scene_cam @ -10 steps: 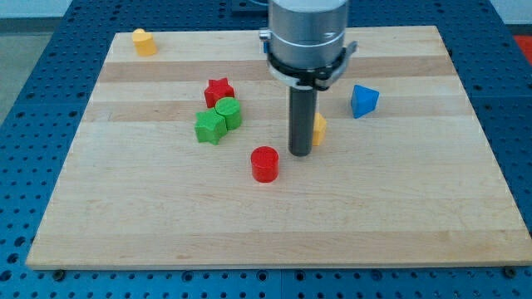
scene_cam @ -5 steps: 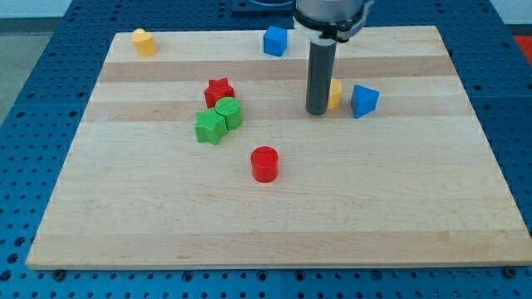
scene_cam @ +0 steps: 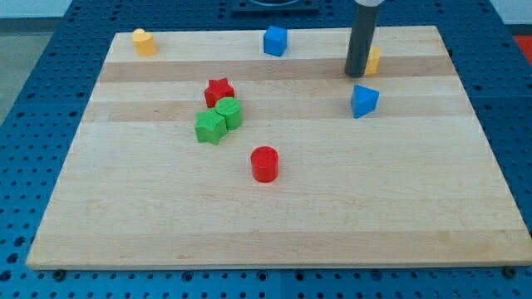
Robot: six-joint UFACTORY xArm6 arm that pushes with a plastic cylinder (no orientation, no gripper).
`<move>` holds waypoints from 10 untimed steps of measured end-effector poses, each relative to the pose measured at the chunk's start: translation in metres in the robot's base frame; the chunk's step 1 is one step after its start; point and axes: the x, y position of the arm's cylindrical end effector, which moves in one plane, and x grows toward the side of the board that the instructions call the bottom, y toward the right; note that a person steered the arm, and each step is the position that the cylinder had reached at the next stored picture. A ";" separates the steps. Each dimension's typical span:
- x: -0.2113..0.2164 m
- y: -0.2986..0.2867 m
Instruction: Slide the yellow hexagon towards top right
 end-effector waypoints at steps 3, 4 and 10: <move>-0.048 0.019; -0.048 0.030; -0.033 0.041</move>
